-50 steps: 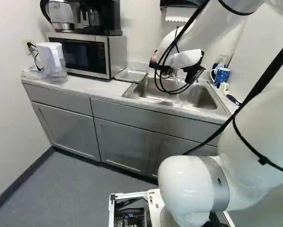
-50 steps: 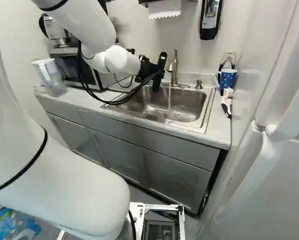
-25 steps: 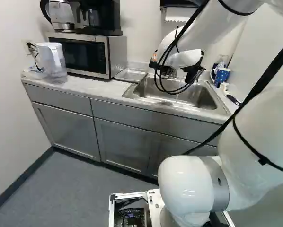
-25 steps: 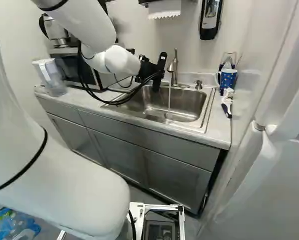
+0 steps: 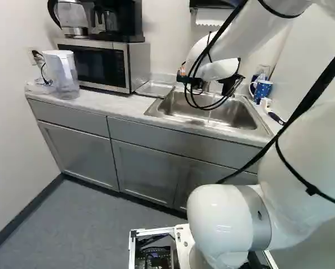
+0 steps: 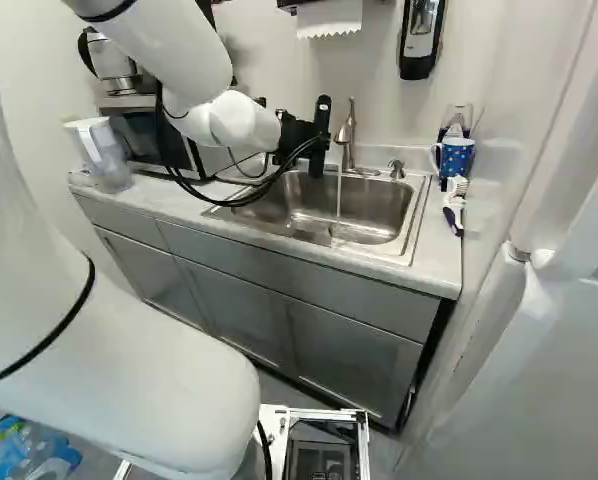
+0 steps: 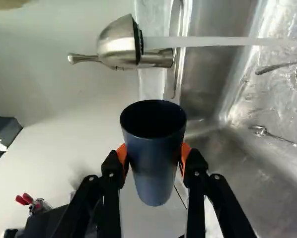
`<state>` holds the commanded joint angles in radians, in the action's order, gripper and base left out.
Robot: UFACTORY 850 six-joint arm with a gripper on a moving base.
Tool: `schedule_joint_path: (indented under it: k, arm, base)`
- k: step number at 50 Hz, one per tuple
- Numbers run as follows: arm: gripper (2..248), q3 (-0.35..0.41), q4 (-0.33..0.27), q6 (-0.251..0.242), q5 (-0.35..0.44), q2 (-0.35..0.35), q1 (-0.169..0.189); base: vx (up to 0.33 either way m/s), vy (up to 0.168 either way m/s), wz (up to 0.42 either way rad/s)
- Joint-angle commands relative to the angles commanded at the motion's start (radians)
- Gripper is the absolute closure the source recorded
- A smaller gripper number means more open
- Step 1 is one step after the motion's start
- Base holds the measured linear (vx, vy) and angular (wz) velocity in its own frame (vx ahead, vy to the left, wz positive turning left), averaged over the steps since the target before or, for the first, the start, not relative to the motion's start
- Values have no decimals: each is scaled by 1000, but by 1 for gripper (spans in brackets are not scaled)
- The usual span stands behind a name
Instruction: Rinse the cup and place it in the tray
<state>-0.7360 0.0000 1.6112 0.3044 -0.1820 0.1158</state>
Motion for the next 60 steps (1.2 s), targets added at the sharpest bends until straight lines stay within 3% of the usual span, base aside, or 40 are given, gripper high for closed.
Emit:
schedule_joint_path:
  k: [60]
  arm:
    - [129, 0, 0, -630, 0, 0, 0]
  base:
    - [0, 0, 0]
